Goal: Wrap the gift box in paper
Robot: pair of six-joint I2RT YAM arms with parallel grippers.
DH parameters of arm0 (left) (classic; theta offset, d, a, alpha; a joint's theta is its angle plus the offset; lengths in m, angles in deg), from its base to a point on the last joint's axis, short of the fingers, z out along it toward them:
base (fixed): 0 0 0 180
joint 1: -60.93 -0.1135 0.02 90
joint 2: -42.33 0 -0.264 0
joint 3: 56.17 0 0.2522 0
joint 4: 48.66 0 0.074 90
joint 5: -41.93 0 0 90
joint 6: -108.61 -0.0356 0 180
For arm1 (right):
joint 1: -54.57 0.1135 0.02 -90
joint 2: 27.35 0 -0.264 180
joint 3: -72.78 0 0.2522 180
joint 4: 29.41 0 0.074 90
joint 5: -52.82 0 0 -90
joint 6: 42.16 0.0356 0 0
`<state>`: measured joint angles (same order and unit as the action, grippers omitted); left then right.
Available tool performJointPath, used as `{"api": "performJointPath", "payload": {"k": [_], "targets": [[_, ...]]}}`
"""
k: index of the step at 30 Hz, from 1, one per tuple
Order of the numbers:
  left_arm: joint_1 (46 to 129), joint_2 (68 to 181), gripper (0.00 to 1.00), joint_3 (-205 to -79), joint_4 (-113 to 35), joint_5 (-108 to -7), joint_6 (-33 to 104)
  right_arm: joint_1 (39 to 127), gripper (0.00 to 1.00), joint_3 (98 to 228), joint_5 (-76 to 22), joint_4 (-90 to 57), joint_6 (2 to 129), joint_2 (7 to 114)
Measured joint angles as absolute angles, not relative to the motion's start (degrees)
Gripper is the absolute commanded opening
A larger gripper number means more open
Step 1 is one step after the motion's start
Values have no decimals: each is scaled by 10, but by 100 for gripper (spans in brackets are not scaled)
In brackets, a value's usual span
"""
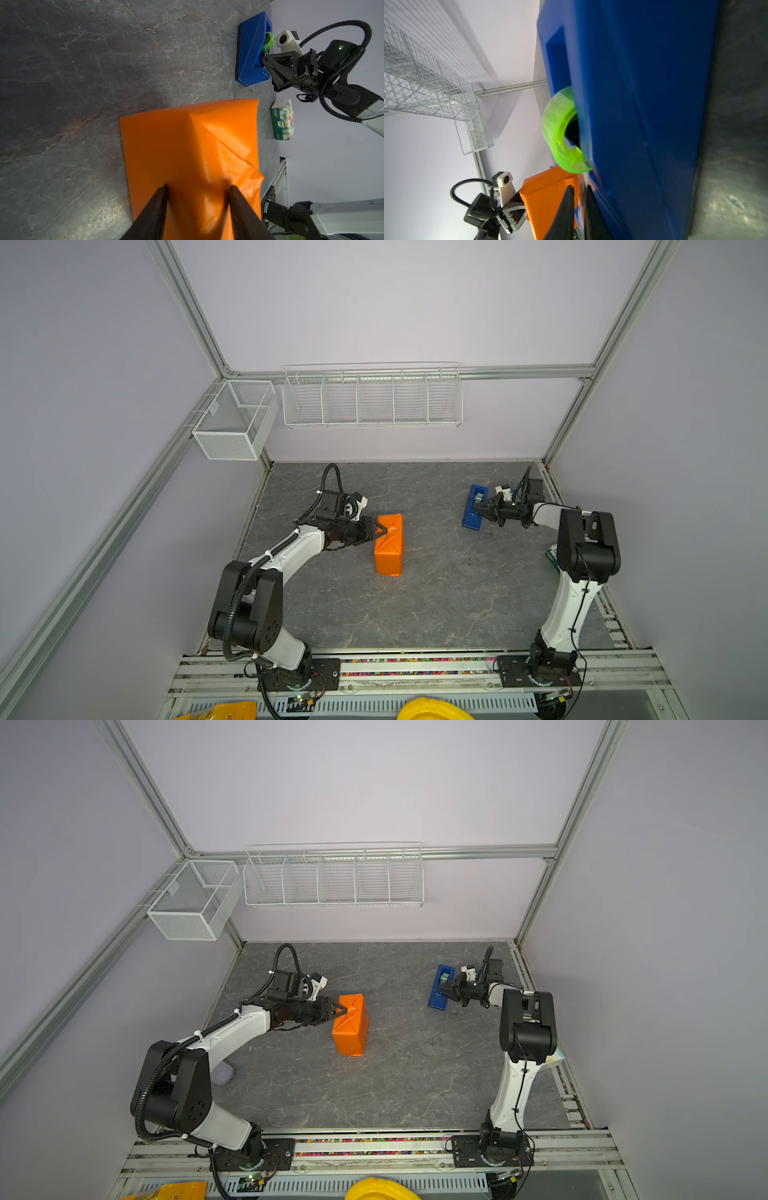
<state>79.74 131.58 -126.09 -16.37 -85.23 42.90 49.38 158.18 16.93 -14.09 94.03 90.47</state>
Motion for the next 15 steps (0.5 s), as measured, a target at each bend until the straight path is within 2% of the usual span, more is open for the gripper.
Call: {"api": "performJointPath", "payload": {"k": [7,15], "targets": [[798,1316,48,-1261,-163,-852,429,494,7,1578,166,-140,950,896],[799,1320,48,-1271,-151,-852,419,496,7,1546,160,-136,950,817]]}}
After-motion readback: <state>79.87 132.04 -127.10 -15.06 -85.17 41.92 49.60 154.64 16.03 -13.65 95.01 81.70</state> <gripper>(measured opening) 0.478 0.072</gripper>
